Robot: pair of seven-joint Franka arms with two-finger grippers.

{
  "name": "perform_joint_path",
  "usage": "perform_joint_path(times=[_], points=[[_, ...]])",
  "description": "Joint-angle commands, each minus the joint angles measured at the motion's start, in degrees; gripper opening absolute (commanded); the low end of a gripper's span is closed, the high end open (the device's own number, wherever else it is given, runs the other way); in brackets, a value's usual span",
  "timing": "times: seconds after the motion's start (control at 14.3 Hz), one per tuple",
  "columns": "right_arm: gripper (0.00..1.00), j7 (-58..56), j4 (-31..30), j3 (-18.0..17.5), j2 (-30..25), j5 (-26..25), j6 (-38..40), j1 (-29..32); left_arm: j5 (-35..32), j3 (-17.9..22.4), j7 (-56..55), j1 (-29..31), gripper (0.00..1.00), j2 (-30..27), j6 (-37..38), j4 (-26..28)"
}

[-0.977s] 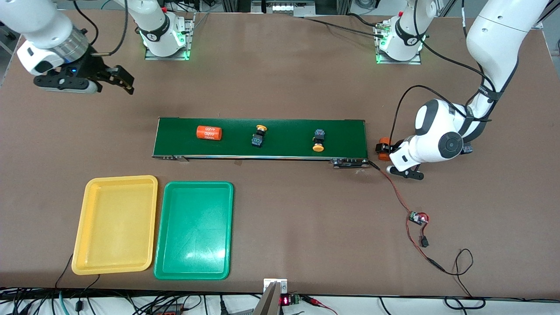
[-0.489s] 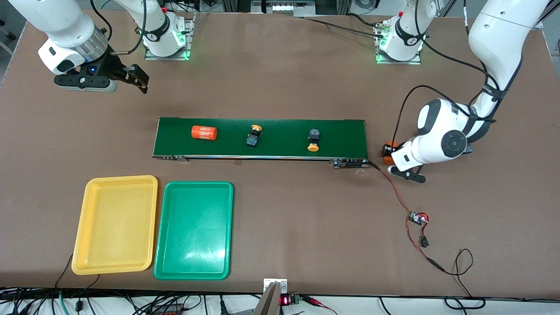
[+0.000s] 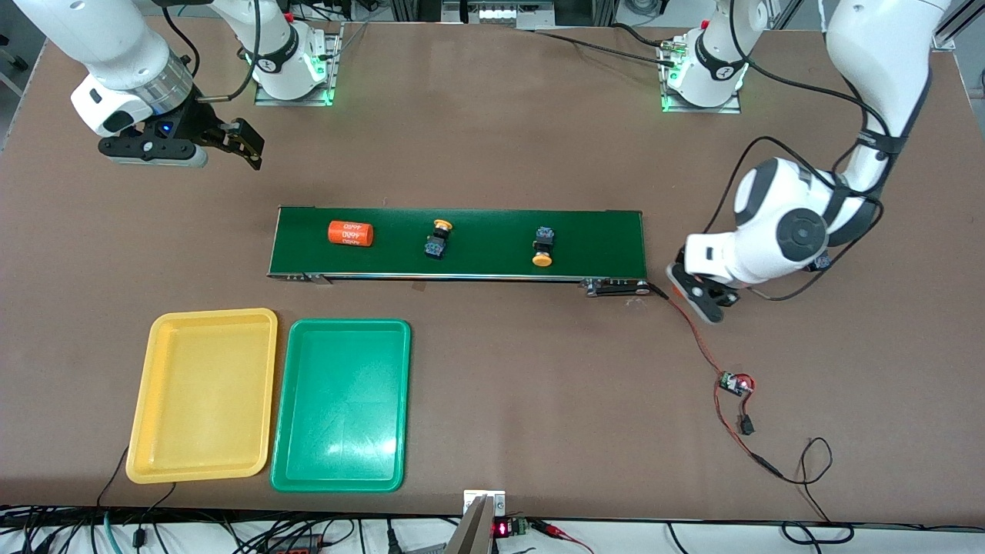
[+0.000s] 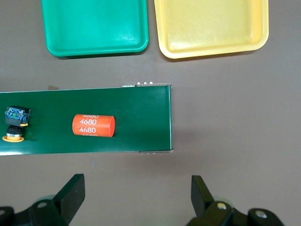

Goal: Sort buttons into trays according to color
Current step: 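Place the battery on the belt with the left gripper while the right gripper approaches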

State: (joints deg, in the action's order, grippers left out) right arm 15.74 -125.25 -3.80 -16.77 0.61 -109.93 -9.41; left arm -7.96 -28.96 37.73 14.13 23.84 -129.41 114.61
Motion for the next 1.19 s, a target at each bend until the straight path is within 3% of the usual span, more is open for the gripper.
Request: perform_joint_path(times=[0.0, 0.14, 0.42, 0.63, 0.84, 1.12], points=[[1.00, -0.10, 1.77, 0.02, 2.09, -0.44, -0.20, -0.35, -0.74, -0.13, 5.15, -6.54, 0.00, -4.41, 3.53, 1.58], [1.00, -0.18, 2.73, 0.02, 5.33, -0.44, 0.24, -0.09, -0.83, -0.21, 7.43, -8.58, 0.00, -5.64, 3.90, 1.67], [1.00, -0.18, 3.09, 0.02, 6.22, -0.44, 0.15, -0.26, -0.83, -1.09, 16.06, -10.60, 0.01, -5.65, 3.37, 1.93], [1.00, -0.18, 3.17, 0.02, 7.19, -0.61, -0.20, -0.35, -7.05, -1.09, 15.45, -13.85, 0.05, -5.56, 3.11, 2.72], [1.00, -0.10, 3.17, 0.02, 7.19, -0.53, -0.72, -0.35, -8.04, -1.09, 15.27, -14.91, 0.13, -4.77, 2.24, 2.72], [1.00, -0.10, 3.09, 0.02, 8.68, -0.61, -2.48, -0.52, -8.39, -1.09, 15.27, -15.97, 0.37, -4.15, 0.65, 2.72]])
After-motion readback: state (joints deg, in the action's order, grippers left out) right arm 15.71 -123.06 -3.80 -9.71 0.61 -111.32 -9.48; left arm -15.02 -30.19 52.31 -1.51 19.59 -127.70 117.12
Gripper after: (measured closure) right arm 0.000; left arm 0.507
